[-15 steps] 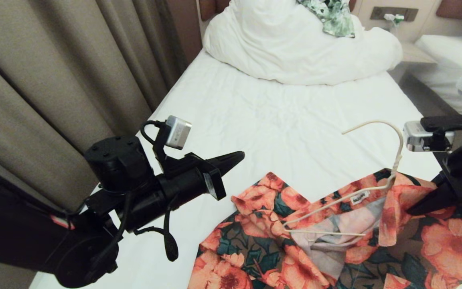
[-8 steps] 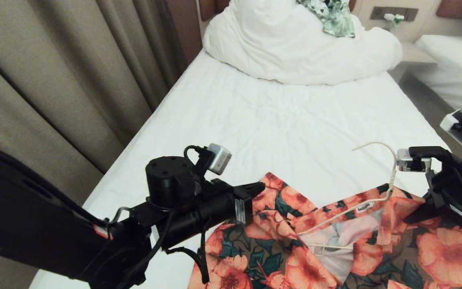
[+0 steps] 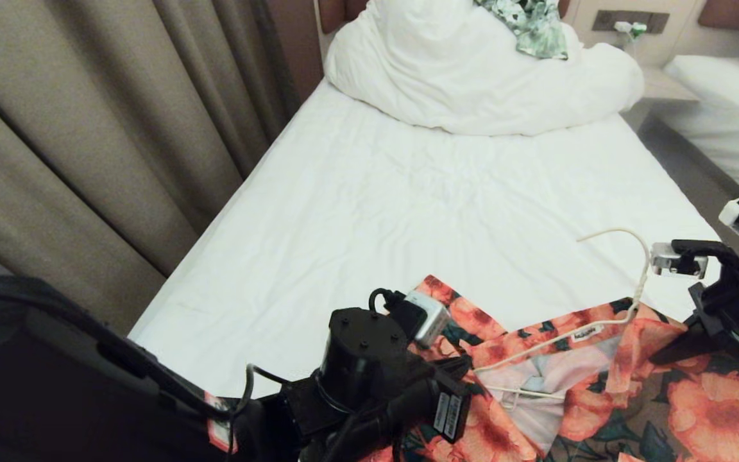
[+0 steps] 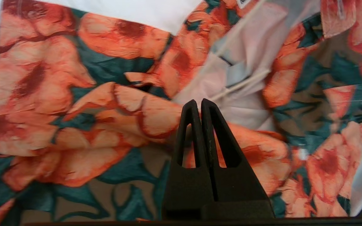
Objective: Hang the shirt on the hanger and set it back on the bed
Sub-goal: Hook the other side of the shirt onto the hanger
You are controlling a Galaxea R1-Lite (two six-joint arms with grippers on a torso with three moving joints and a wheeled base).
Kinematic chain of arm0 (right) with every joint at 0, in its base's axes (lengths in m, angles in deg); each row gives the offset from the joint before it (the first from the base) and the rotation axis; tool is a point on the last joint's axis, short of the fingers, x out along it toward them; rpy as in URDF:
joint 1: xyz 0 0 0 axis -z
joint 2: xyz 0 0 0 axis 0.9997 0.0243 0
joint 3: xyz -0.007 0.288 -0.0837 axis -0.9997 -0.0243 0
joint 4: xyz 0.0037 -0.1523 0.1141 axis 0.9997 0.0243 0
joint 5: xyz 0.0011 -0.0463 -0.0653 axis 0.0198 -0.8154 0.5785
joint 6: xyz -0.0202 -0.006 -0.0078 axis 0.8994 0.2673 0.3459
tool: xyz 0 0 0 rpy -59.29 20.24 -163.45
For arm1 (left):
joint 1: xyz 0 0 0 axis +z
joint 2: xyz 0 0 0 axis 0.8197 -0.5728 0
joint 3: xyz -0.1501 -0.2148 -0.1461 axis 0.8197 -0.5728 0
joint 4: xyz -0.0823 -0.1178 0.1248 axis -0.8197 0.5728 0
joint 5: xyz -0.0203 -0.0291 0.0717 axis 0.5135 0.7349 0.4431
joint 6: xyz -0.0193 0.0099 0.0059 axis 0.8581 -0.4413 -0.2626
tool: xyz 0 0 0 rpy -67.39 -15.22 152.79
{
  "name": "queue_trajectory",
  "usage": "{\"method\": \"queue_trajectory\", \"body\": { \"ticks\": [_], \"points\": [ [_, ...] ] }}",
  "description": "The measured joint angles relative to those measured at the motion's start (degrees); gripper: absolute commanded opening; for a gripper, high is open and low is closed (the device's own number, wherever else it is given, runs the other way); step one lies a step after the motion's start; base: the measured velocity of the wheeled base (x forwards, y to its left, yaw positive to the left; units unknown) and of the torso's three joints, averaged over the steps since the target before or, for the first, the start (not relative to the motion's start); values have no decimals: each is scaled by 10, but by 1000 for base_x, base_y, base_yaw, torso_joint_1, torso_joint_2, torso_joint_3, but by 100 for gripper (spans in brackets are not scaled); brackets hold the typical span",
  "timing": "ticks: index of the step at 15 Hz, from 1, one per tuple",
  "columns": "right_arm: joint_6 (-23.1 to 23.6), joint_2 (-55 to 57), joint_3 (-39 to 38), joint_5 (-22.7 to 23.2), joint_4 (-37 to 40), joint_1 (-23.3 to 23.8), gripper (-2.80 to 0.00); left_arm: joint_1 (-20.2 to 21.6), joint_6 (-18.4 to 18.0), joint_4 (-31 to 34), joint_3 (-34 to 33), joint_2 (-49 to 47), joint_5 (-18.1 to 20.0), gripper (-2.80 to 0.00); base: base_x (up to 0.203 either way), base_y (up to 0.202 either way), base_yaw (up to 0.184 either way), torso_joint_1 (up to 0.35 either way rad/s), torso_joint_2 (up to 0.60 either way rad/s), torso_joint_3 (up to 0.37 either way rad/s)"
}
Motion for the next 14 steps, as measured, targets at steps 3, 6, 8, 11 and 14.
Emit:
{"method": "queue_trajectory", "body": {
  "ticks": [3,6,8,11,14],
  "points": [
    [17,-8,-13,33,2,22,-280,-8,0,0,1,9,-2,-280,0,0,0,0,0,0],
    [19,-24,-22,34,4,36,-280,-1,1,0,5,21,-2,-280,0,0,0,0,0,0],
    [21,-37,-29,50,2,51,-280,1,1,1,5,30,-2,-280,0,0,0,0,0,0],
    [22,-52,-44,85,-1,75,-280,-18,5,12,5,39,-6,-280,0,0,0,0,0,0],
    [21,-61,-68,105,-18,83,-280,-36,8,11,30,33,-17,-280,0,0,0,0,0,0]
  ]
}}
